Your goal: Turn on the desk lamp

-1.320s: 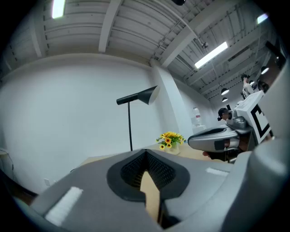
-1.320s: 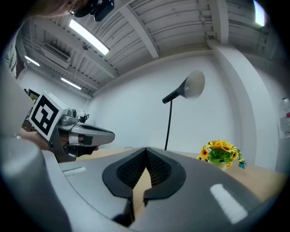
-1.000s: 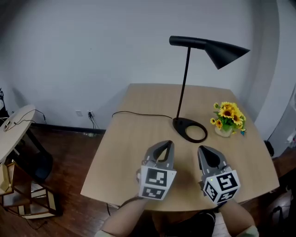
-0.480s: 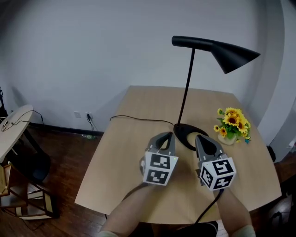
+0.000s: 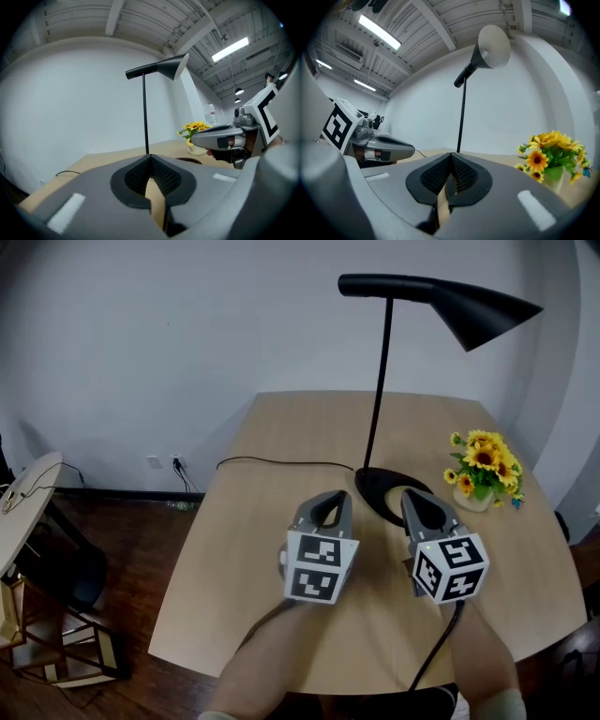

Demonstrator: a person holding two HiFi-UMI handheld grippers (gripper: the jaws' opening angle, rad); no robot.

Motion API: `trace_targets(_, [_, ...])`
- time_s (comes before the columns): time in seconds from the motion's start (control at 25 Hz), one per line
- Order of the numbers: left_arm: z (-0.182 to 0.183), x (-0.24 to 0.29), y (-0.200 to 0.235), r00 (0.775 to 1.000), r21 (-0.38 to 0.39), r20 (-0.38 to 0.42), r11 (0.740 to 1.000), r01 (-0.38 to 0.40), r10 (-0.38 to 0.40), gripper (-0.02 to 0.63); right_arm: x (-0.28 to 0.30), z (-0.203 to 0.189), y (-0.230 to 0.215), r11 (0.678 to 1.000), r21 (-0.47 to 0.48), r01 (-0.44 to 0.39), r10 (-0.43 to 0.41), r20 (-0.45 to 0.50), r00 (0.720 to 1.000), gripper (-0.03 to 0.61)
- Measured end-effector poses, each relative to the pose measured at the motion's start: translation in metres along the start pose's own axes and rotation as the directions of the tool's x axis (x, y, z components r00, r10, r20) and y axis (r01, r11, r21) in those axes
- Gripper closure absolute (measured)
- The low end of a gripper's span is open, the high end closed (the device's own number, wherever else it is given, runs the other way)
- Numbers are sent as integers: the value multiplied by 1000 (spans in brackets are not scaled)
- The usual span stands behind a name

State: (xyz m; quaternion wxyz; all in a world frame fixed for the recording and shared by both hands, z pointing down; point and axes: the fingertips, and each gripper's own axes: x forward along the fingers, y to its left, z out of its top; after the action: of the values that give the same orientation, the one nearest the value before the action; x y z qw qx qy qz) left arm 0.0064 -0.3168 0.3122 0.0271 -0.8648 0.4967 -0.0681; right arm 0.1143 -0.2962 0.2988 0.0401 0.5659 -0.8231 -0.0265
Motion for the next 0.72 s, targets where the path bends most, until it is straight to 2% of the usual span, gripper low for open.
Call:
trace_targets(0.44, [-15, 11, -11, 998, 11, -40, 999, 48, -48, 615, -3, -20, 10, 997, -4, -83, 83, -44, 996, 578])
trace_targets(0.6, [-22, 15, -5, 997, -50, -48, 997, 52, -55, 615, -2, -18, 13, 995, -1, -104, 104, -31, 994, 578])
trace_targets(0.72, [-32, 19, 0, 996, -131, -69, 990, 54, -64, 615, 2, -23, 12, 992, 48, -116, 118, -39, 992, 578])
